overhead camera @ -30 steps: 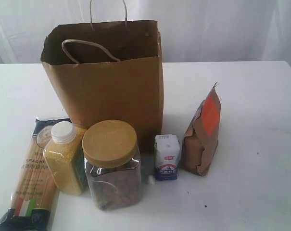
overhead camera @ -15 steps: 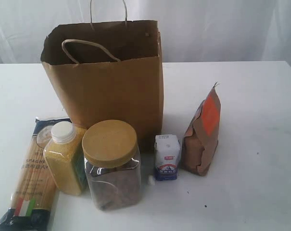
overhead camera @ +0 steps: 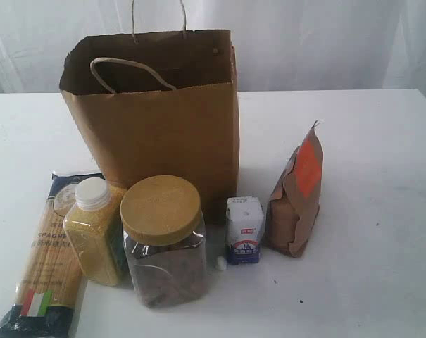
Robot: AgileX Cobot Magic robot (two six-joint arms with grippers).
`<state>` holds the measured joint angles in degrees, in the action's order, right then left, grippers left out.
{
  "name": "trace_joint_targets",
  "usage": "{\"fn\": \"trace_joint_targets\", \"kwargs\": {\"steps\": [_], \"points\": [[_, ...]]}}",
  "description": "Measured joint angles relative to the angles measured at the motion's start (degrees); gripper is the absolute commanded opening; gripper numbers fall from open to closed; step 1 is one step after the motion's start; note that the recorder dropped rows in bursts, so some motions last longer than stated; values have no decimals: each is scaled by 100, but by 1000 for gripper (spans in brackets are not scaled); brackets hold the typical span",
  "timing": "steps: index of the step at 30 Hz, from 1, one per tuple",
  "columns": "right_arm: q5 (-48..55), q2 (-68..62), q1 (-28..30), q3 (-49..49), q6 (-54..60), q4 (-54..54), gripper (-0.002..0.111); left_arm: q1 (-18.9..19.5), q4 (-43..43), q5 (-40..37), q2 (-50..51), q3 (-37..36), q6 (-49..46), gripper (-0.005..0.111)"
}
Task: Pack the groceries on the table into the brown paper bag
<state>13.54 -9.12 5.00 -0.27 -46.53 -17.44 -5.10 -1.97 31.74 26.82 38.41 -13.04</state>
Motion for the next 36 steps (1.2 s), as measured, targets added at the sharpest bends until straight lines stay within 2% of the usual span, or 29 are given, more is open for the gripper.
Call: {"fn": "trace_joint_targets", "kwargs": {"steps": [2,5,8,12,16,17,20,22,24,26,28,30,33,34,36], "points": [[0,0,0,0,0,0,0,0,0,-427,489,315,33,0],[0,0,0,0,0,0,0,0,0,-1701,1270,826,48,0],[0,0,0,0,0,22,0,0,0,-3673,1965,1343,48,0],[0,0,0,0,0,22,0,0,-199,-5769,2488,1837,48,0],[0,0,0,0,0,22,0,0,-1324,-7420,2657,2022,-369,0],[0,0,0,0,0,22,0,0,-2097,-7898,2667,1989,-863,0],[0,0,0,0,0,22,0,-11,-3316,-8096,2667,1784,-1940,1],[0,0,0,0,0,22,0,-11,-4157,-7981,2667,1442,-2972,14],[0,0,0,0,0,22,0,-11,-4457,-7598,2667,1025,-3502,39],[0,0,0,0,0,22,0,-11,-4493,-7338,2667,570,-3802,82],[0,0,0,0,0,22,0,-11,-4607,-7312,2667,157,-3953,100],[0,0,0,0,0,22,0,-11,-4938,-7304,2667,-194,-4080,102],[0,0,0,0,0,22,0,-11,-5426,-7225,2667,-599,-5079,101],[0,0,0,0,0,22,0,-50,-5518,-7061,2667,-737,-5521,100],[0,0,0,0,0,22,0,-181,-5558,-6621,2667,-865,-5787,96]]}}
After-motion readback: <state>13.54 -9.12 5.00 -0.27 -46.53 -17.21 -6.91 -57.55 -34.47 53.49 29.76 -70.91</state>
